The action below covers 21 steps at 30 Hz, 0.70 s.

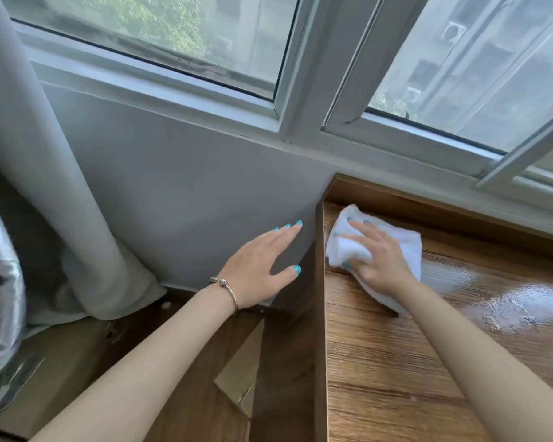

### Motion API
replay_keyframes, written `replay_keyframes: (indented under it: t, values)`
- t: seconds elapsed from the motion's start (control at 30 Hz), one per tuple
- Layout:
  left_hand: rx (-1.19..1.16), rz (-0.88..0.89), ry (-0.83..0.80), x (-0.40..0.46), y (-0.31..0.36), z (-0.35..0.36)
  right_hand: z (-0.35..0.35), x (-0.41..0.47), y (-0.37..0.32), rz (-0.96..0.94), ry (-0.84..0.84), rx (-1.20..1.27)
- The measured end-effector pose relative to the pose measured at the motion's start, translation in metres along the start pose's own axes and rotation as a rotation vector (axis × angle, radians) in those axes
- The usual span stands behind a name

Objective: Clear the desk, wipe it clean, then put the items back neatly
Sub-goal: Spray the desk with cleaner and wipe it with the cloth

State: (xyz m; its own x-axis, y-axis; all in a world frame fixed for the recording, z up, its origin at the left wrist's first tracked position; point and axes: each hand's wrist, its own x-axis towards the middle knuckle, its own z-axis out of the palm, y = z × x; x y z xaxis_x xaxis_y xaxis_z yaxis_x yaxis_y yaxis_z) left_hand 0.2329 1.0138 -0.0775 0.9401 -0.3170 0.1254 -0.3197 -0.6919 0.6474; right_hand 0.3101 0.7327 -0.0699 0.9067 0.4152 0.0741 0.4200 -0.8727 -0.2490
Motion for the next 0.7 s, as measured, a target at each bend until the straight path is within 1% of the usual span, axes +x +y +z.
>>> replay_keyframes:
  t: [0.1,0.17,0.2,0.27,0.33,0.4,0.5,0.57,0.63,0.7]
  values:
    - [-0.032,-0.019,0.015,-0.013,-0.005,0.003,0.001,0.034,0.000,0.091,0.048,-0.056]
    - [-0.033,-0.024,0.010,-0.024,-0.002,0.003,0.001,0.033,0.000,0.121,0.044,-0.019]
    - [-0.005,-0.025,0.023,-0.029,0.001,0.003,0.002,0.027,-0.001,0.127,0.026,0.013]
    - [0.151,-0.039,0.043,-0.037,0.008,0.005,0.000,0.004,-0.009,0.128,-0.028,0.094]
    - [0.345,-0.094,0.061,-0.043,0.014,0.009,-0.003,-0.033,-0.022,0.054,-0.064,0.165]
    - [0.432,-0.140,0.075,-0.048,0.022,0.016,-0.005,-0.083,-0.033,-0.084,-0.075,0.223]
    - [0.373,-0.181,0.035,-0.056,0.036,0.025,-0.006,-0.155,-0.041,-0.234,-0.147,0.251]
    - [0.313,-0.206,0.032,-0.064,0.043,0.035,-0.006,-0.182,-0.041,-0.289,-0.188,0.230]
    - [0.271,-0.224,0.035,-0.074,0.049,0.045,-0.004,-0.181,-0.035,-0.354,-0.152,0.133]
    - [0.244,-0.237,0.035,-0.086,0.051,0.053,-0.006,-0.158,-0.032,-0.324,-0.146,0.005]
